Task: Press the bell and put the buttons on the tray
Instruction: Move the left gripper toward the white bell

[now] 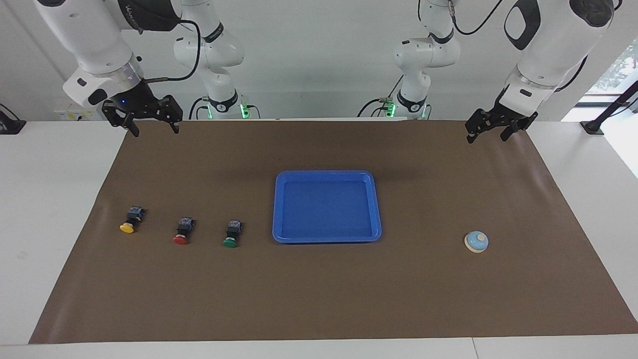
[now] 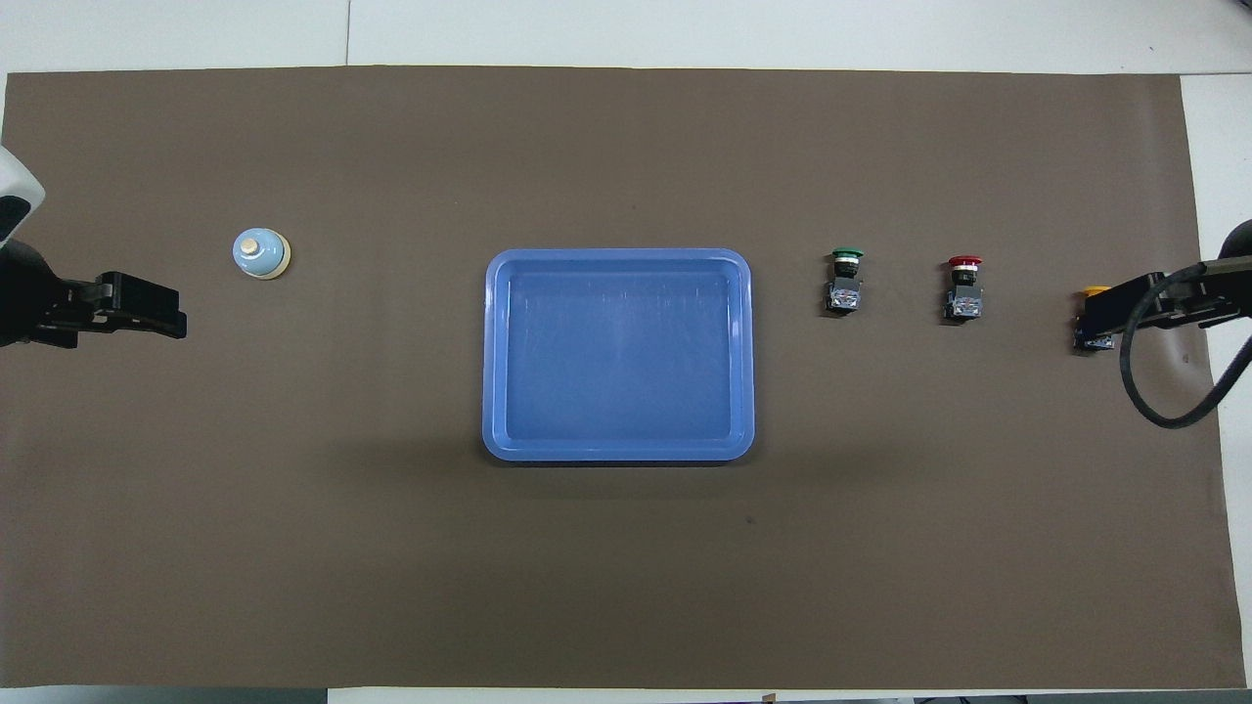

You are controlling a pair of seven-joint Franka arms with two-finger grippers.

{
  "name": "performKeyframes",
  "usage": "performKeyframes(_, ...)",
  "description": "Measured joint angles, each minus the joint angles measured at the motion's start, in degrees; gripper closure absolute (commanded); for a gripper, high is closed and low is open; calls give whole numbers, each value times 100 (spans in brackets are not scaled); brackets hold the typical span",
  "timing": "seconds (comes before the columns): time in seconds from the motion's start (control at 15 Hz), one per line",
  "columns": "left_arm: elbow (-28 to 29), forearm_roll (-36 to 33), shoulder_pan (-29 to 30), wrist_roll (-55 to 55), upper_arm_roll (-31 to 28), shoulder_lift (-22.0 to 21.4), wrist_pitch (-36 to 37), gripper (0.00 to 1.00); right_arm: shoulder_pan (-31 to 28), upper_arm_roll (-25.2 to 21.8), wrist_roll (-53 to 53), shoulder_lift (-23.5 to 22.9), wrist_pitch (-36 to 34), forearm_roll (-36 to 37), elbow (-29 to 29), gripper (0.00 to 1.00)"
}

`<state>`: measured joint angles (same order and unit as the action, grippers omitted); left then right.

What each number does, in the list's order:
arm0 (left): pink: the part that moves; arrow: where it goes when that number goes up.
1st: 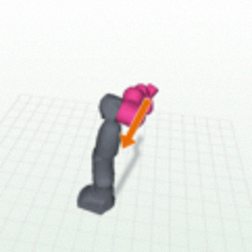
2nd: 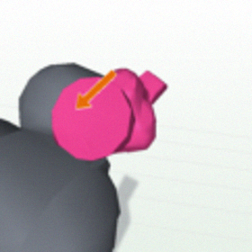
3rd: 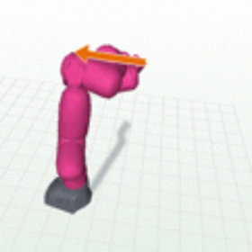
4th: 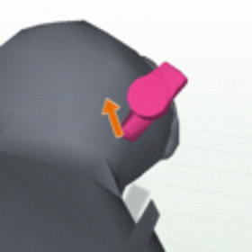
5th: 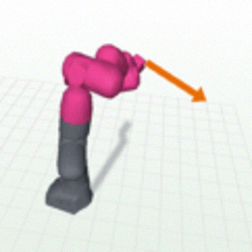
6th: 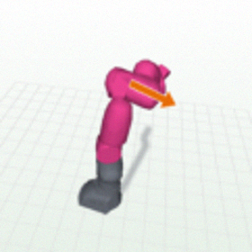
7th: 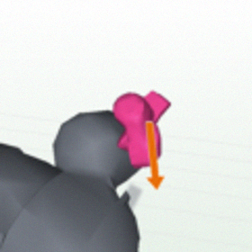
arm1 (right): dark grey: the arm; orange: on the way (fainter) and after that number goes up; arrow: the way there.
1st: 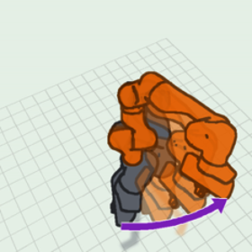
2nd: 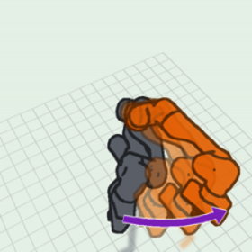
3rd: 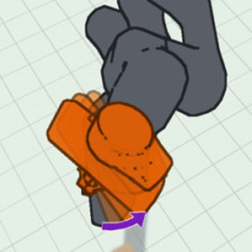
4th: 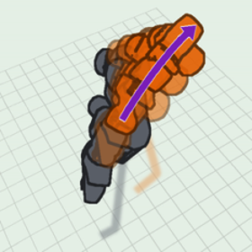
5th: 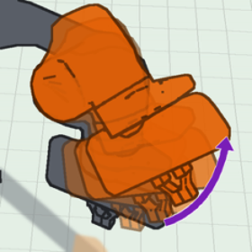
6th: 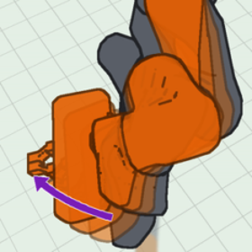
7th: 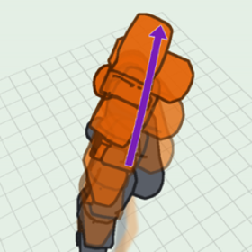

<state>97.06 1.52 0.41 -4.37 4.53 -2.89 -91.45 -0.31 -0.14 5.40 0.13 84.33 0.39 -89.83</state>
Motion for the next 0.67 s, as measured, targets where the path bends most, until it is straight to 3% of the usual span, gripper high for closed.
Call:
performKeyframes(0.4,-6,0,-8,0,12,0,-52,0,0,0,0,0,0,0,0,0)
performKeyframes(0.47,9,0,-9,0,15,0,-122,8,0,0,0,0,0,0,0,0)
performKeyframes(0.67,126,0,-9,7,16,29,-420,86,0,0,0,0,0,0,0,0)
